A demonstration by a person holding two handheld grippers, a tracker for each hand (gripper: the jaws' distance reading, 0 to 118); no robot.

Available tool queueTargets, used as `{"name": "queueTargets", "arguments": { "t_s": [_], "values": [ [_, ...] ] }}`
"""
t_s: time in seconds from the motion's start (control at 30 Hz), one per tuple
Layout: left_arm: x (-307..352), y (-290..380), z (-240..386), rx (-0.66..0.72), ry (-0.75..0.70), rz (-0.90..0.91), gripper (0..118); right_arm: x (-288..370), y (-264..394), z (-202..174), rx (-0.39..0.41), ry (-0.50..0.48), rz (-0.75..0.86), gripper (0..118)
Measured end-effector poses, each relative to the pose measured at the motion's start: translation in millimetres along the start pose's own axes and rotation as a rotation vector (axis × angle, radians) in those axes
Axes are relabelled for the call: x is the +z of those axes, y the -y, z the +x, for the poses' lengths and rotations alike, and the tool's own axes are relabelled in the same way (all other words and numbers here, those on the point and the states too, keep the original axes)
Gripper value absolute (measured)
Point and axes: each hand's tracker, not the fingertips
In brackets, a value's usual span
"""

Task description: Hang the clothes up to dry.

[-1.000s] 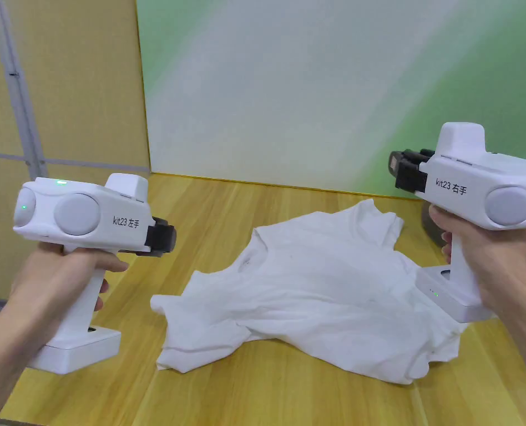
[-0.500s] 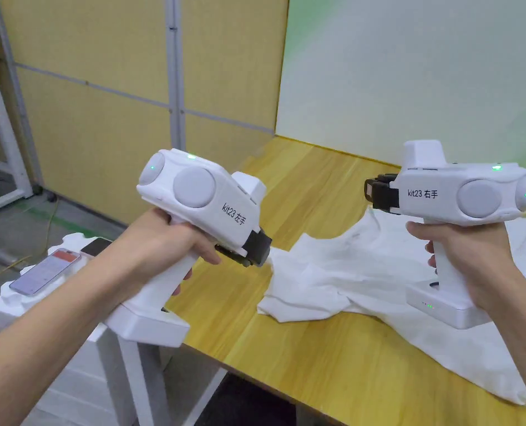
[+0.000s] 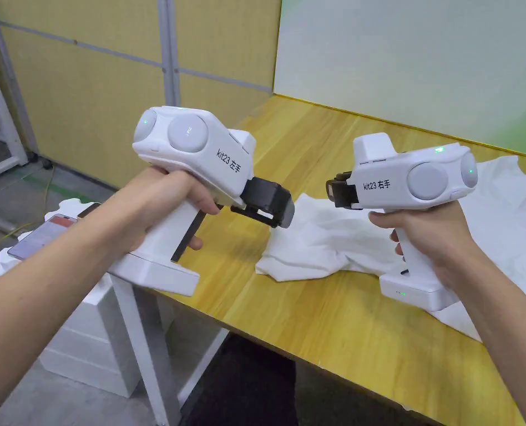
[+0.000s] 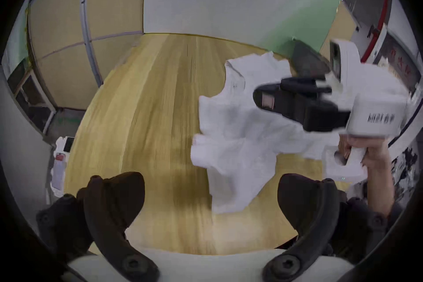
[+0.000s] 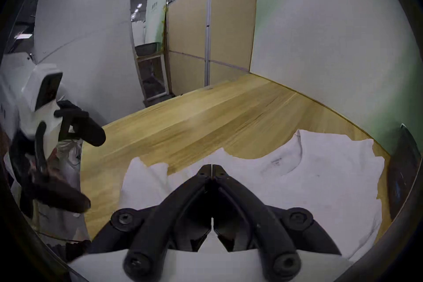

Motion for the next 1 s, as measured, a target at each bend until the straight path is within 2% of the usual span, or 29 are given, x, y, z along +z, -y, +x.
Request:
{"name": "queueTargets", "arguments": {
  "t_s": [0.1, 0.23, 0.33, 0.37, 0.43, 0.47, 0.5, 0.53, 0.57, 0.63, 0.73, 0.8, 0.87, 0.93, 1.0],
  "values": [
    [1.0, -5.1, 22.8, -0.017, 0.018, -0.032, 112, -2.7, -0.2, 6.5, -0.005, 0.005, -0.002, 0],
    [-42.7, -16.9, 14.4, -0.014, 0.026, -0.105, 112, -6.6, 3.1, 14.6, -0.010, 0.015, -0.005, 0],
    [-61.5, -23.5, 10.9, -0.039, -0.013, -0.064, 99, 1.9, 12.5, 17.3, -0.023, 0.023, -0.011, 0],
    [-65.7, -25.0, 9.1, -0.029, -0.019, -0.073, 90, 2.2, 15.0, 19.2, -0.026, 0.026, -0.015, 0],
    [-60.9, -11.9, 28.8, -0.028, -0.040, -0.084, 59, 2.5, 19.5, 25.3, -0.027, 0.027, -0.027, 0],
    [-61.6, -4.4, 35.8, 0.033, 0.003, -0.156, 50, 1.1, 21.4, 29.7, -0.035, 0.031, -0.029, 0],
    [-61.0, -0.2, 39.2, 0.029, 0.007, -0.149, 40, 1.7, 23.3, 33.4, -0.047, 0.041, -0.028, 0],
    [-59.6, 4.5, 43.7, 0.031, 0.028, -0.140, 20, 2.6, 24.2, 36.2, -0.055, 0.049, -0.028, 0],
    [-58.1, 0.7, 34.8, 0.023, 0.071, -0.142, 7, 4.0, 25.0, 38.8, -0.058, 0.050, -0.028, 0],
    [-54.5, 11.3, 42.0, -0.027, 0.123, -0.118, 6, 6.0, 25.8, 42.5, -0.061, 0.053, -0.022, 0],
    [-63.1, 2.4, 34.3, -0.161, 0.004, -0.010, 5, 20.8, 26.0, 49.4, -0.064, 0.037, 0.001, 0],
    [-56.3, -0.9, 33.1, -0.142, 0.008, 0.051, 5, 32.6, 25.4, 62.2, -0.108, 0.033, 0.022, 0],
    [-52.2, -0.8, 42.6, -0.132, 0.014, 0.114, 5, 46.2, 22.3, 87.6, -0.188, 0.061, 0.020, 0],
    [-51.0, -11.4, 48.9, -0.166, 0.019, 0.140, 5, 58.2, 14.9, 115.9, -0.211, 0.117, 0.023, 0],
    [-52.2, -15.7, 62.6, -0.207, 0.013, 0.166, 5, 62.4, 4.7, 153.9, -0.244, 0.255, 0.041, 0]
  ]
}}
